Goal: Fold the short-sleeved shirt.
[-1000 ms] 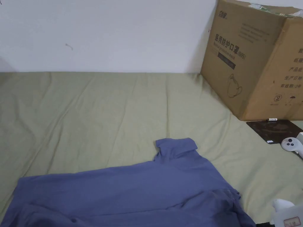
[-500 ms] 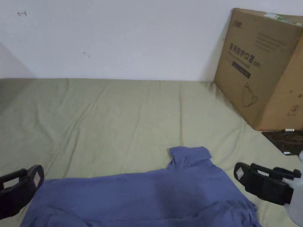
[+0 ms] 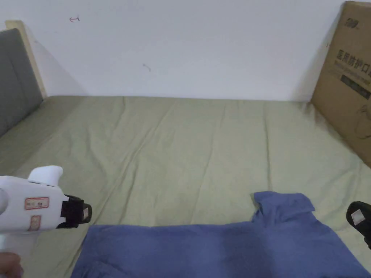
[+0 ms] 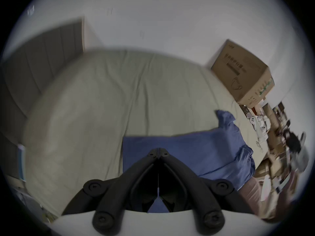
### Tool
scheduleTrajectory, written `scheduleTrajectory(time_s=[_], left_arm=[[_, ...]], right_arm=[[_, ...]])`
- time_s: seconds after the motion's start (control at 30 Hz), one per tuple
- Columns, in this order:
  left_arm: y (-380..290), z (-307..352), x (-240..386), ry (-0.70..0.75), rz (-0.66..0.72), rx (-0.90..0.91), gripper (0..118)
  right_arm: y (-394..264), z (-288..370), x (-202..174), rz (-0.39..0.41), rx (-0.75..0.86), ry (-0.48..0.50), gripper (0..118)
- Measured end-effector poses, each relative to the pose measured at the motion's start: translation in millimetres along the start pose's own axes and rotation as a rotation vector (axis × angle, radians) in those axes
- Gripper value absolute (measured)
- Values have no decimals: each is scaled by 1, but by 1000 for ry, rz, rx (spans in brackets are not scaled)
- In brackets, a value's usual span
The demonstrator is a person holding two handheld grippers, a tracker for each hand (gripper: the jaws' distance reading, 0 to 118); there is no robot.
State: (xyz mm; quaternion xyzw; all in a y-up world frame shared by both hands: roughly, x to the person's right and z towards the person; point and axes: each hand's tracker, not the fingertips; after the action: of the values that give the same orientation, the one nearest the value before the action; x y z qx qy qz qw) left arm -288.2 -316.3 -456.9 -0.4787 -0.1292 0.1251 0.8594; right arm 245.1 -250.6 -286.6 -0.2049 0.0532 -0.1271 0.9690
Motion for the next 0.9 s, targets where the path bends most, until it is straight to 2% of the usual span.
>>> scheduleTrajectory(time_s=[0.07, 0.1, 0.13, 0.17, 0.2, 0.27, 0.37, 0.43, 0.5, 0.57, 0.6, 0.63, 0.67, 0.73, 0.8, 0.9], left_arm=[[6, -42, -30, 68, 41, -53, 3], [8, -62, -39, 121, 26, -68, 20], [6, -76, -39, 162, -18, -83, 71], [5, -93, -43, 185, -46, -99, 106], [4, -108, -47, 200, -66, -114, 118], [8, -127, -49, 206, -54, -95, 115], [9, -161, -53, 209, -49, -100, 116], [-2, -173, -51, 239, -138, -133, 118], [-9, -164, -36, 290, -196, -79, 117], [-16, -152, -29, 317, -203, -20, 88], [-22, -143, -20, 334, -218, 16, 63], [-26, -135, -13, 310, -222, 38, 23], [-28, -122, -9, 251, -213, 31, 4], [-34, -115, 2, 223, -220, 12, 4], [-35, -108, 11, 227, -250, 19, 4], [-23, -80, 18, 215, -254, 112, 3]], right_arm=[[-8, -14, 3, -56, -48, 28, 0], [-10, -20, 5, -60, -76, 18, 0], [-12, -26, 6, -62, -94, 3, 0], [-13, -30, 8, -67, -105, -6, 0], [-15, -34, 9, -78, -118, -5, 0], [-16, -41, 11, -90, -142, -2, 0], [-20, -47, 9, -73, -183, -10, 0], [-21, -50, 8, -65, -200, -15, 0], [-22, -52, 10, -71, -212, -13, 0], [-22, -54, 14, -87, -220, -3, 0], [-22, -57, 16, -93, -223, 1, 0], [-22, -60, 19, -97, -227, 2, 0], [-20, -66, 23, -103, -234, 1, 0], [-13, -80, 35, -113, -240, 12, 0], [-2, -103, 47, -86, -248, 6, 0], [16, -160, 83, -87, -336, -35, 0]])
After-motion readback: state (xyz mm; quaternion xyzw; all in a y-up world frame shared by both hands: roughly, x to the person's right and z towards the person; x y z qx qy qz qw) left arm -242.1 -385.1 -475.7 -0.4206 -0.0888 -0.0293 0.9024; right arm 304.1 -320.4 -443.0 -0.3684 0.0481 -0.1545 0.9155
